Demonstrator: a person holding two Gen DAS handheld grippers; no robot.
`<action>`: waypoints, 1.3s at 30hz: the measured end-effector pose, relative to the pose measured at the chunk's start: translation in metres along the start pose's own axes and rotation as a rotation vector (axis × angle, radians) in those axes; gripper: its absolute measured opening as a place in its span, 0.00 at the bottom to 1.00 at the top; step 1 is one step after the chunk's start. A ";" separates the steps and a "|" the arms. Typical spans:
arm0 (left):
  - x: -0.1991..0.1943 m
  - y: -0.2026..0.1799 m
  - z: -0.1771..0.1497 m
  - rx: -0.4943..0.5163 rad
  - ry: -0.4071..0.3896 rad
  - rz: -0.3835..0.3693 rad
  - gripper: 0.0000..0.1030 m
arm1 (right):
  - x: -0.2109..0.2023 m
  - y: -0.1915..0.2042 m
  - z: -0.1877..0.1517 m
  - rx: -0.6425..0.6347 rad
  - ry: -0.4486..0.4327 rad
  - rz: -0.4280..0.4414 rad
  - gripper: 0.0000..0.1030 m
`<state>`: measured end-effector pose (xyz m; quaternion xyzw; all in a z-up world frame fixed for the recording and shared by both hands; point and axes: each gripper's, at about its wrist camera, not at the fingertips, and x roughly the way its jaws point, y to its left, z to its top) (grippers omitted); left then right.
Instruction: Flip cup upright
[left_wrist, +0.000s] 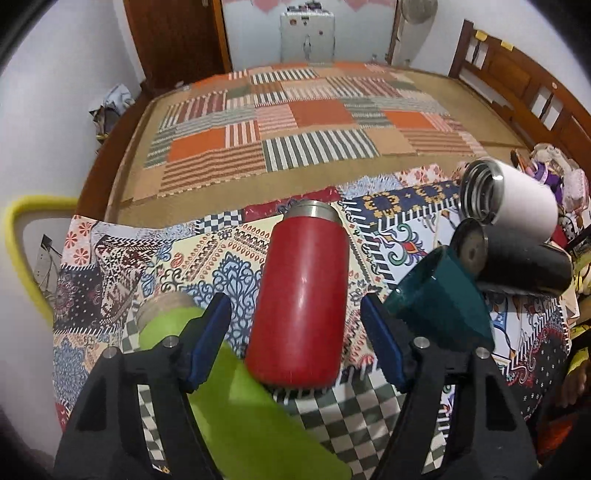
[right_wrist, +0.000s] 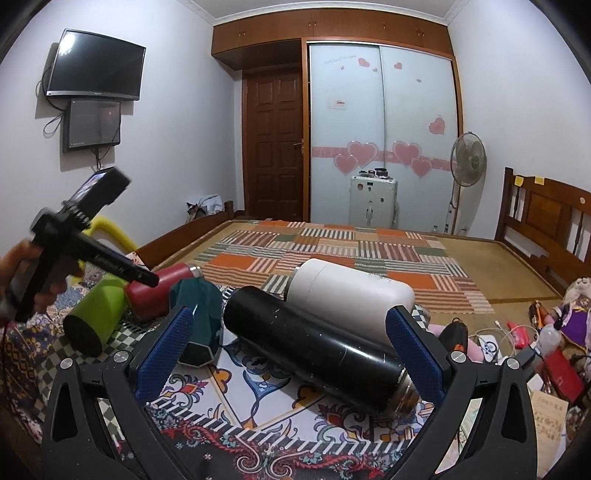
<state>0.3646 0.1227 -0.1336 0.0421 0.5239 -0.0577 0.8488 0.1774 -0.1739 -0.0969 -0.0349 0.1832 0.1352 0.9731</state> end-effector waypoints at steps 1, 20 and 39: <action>0.004 0.001 0.002 0.003 0.020 -0.006 0.71 | 0.000 0.000 -0.001 0.001 0.000 0.003 1.00; 0.039 -0.002 0.009 0.020 0.128 0.003 0.62 | 0.017 0.007 -0.002 0.003 0.005 0.075 1.00; 0.007 -0.001 0.020 -0.026 0.037 0.038 0.60 | 0.007 0.014 -0.004 0.002 -0.017 0.089 1.00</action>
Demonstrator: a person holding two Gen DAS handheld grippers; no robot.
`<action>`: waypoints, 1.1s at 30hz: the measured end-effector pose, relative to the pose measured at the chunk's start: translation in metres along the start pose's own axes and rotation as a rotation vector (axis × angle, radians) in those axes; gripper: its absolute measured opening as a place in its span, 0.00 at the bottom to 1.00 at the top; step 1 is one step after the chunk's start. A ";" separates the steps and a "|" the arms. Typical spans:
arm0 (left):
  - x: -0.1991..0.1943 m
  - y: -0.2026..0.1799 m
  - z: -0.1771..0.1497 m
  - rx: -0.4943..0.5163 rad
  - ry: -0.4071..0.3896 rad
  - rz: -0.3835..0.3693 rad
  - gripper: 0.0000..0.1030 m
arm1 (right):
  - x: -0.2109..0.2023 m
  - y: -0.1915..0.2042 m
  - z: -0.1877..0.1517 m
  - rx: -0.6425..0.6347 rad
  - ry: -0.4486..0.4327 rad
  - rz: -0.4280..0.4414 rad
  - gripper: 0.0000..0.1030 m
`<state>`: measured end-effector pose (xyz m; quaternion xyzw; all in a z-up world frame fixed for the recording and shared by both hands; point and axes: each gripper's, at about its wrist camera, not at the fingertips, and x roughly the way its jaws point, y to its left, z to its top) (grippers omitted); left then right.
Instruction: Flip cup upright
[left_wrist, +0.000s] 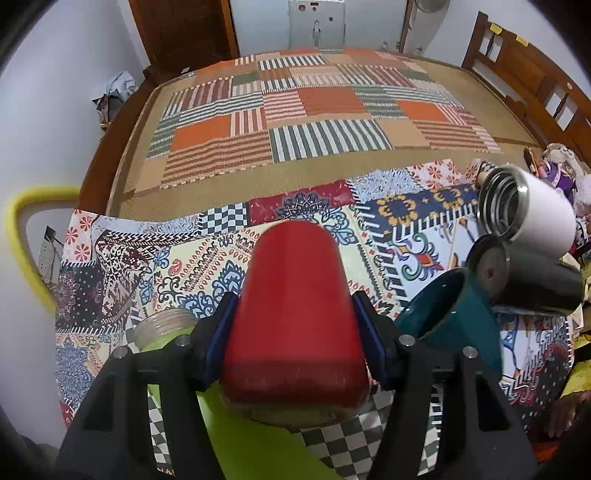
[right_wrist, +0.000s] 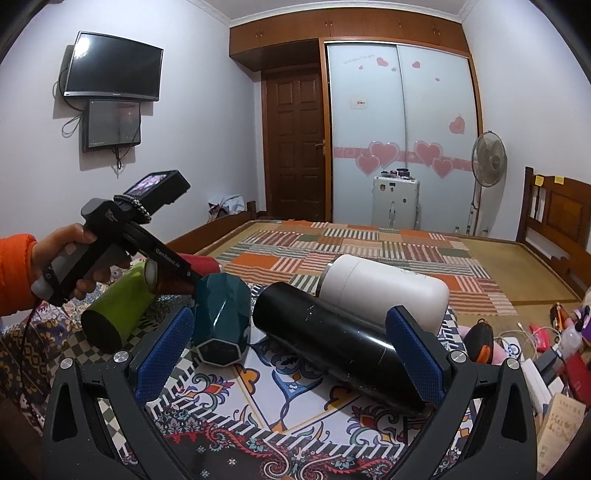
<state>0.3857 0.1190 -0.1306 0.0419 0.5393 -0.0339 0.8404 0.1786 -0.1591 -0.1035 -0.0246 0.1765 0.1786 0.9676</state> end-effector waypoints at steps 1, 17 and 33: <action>-0.002 0.000 0.000 0.003 -0.001 0.002 0.60 | -0.001 0.000 0.000 0.002 -0.002 0.000 1.00; -0.082 -0.032 -0.023 0.031 -0.128 0.006 0.60 | -0.034 0.002 0.009 0.003 -0.041 -0.018 1.00; -0.121 -0.114 -0.099 0.178 -0.169 -0.129 0.60 | -0.083 0.005 0.012 0.008 -0.075 -0.078 1.00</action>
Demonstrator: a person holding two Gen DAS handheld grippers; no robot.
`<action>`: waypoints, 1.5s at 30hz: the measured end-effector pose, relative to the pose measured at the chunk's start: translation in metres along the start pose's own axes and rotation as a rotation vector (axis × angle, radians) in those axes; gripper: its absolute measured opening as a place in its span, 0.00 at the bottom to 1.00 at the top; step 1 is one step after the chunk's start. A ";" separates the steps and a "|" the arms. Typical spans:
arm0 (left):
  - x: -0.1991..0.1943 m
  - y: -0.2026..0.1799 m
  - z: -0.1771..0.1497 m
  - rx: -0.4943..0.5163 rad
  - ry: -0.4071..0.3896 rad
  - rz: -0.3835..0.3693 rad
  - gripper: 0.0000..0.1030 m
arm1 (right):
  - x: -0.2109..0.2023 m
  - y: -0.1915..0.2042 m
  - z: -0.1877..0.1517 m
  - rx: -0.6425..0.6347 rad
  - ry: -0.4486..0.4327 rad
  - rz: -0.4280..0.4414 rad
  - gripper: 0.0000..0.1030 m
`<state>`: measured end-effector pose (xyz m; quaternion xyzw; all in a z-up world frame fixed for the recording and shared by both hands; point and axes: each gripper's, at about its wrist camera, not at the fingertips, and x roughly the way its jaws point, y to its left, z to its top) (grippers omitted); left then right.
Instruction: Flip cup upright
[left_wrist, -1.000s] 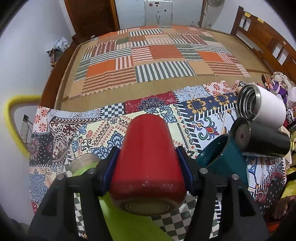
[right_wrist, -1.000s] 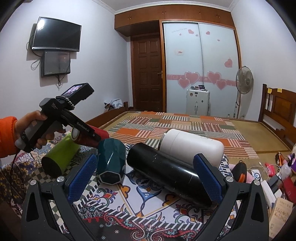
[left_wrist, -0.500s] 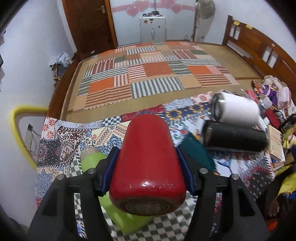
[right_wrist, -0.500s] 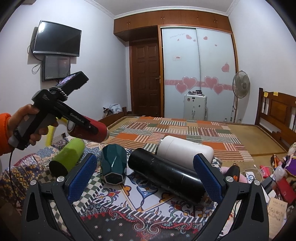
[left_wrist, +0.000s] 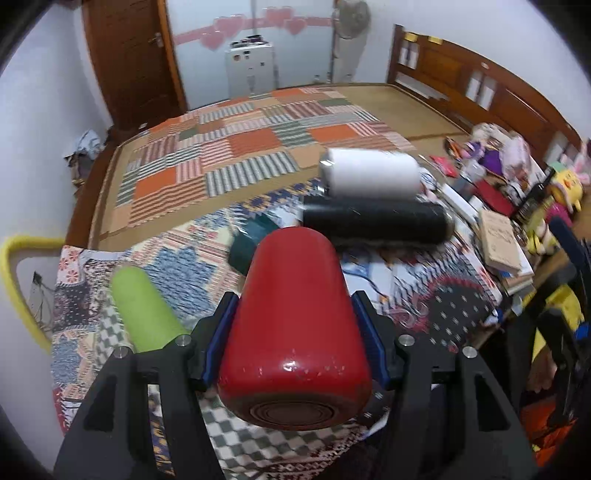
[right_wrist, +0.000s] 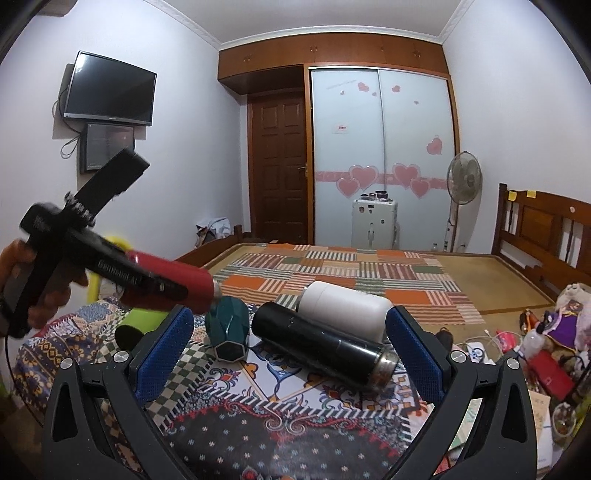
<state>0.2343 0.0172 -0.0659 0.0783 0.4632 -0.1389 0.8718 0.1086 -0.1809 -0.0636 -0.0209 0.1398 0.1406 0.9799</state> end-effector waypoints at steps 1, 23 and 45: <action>0.002 -0.005 -0.003 0.005 0.004 -0.011 0.60 | -0.002 -0.001 -0.001 -0.001 0.000 -0.003 1.00; 0.055 -0.052 -0.061 0.063 0.010 -0.086 0.60 | -0.001 -0.006 -0.024 -0.015 0.077 -0.023 1.00; 0.006 -0.044 -0.080 0.042 -0.158 -0.059 0.72 | -0.004 0.012 -0.013 -0.055 0.089 -0.022 1.00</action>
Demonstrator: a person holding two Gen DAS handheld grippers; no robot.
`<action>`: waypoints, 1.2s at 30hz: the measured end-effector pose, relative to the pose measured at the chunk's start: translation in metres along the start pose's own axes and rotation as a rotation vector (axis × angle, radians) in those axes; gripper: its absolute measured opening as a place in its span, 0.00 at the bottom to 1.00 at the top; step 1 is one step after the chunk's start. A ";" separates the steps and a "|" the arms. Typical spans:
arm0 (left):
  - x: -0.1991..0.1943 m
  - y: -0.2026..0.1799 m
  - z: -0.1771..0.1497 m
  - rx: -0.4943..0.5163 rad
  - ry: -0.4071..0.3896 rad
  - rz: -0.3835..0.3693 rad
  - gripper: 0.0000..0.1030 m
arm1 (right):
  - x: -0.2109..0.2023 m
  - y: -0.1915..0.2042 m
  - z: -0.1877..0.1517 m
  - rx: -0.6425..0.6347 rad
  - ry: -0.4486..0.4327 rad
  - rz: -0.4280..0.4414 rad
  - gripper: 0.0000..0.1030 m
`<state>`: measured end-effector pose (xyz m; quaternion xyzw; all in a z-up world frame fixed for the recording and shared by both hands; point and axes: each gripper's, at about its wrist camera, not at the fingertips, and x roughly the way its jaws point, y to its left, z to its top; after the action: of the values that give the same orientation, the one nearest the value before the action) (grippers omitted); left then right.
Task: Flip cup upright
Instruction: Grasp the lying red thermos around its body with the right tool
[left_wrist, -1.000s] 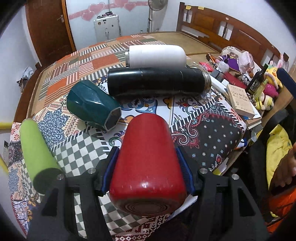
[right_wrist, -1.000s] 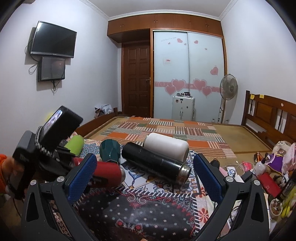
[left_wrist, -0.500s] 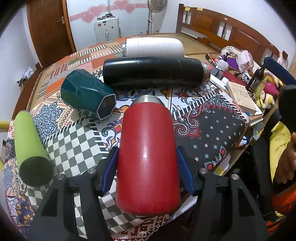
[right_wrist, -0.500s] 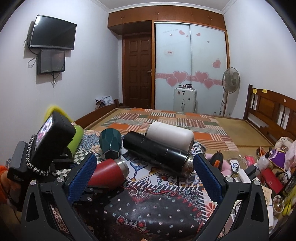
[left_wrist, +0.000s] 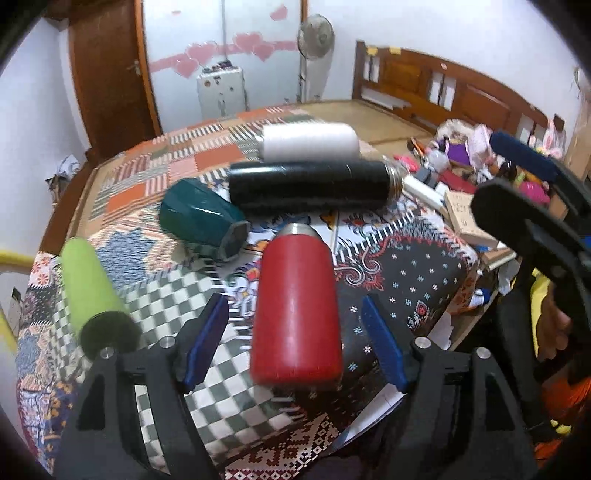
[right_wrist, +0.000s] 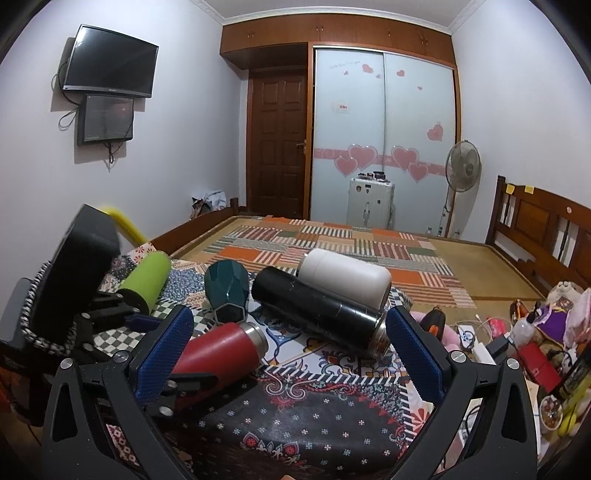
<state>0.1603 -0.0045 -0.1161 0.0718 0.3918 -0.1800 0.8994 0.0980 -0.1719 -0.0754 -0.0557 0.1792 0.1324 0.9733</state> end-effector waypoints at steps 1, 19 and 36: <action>-0.007 0.004 -0.002 -0.011 -0.016 0.008 0.72 | -0.001 0.001 0.002 -0.003 -0.001 0.000 1.00; -0.081 0.066 -0.053 -0.146 -0.325 0.280 0.90 | 0.070 0.050 0.007 -0.028 0.194 0.081 1.00; -0.060 0.089 -0.078 -0.160 -0.309 0.285 0.90 | 0.163 0.073 -0.016 0.133 0.616 0.140 1.00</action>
<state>0.1032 0.1156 -0.1266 0.0264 0.2482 -0.0282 0.9679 0.2196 -0.0654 -0.1537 -0.0170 0.4770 0.1642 0.8633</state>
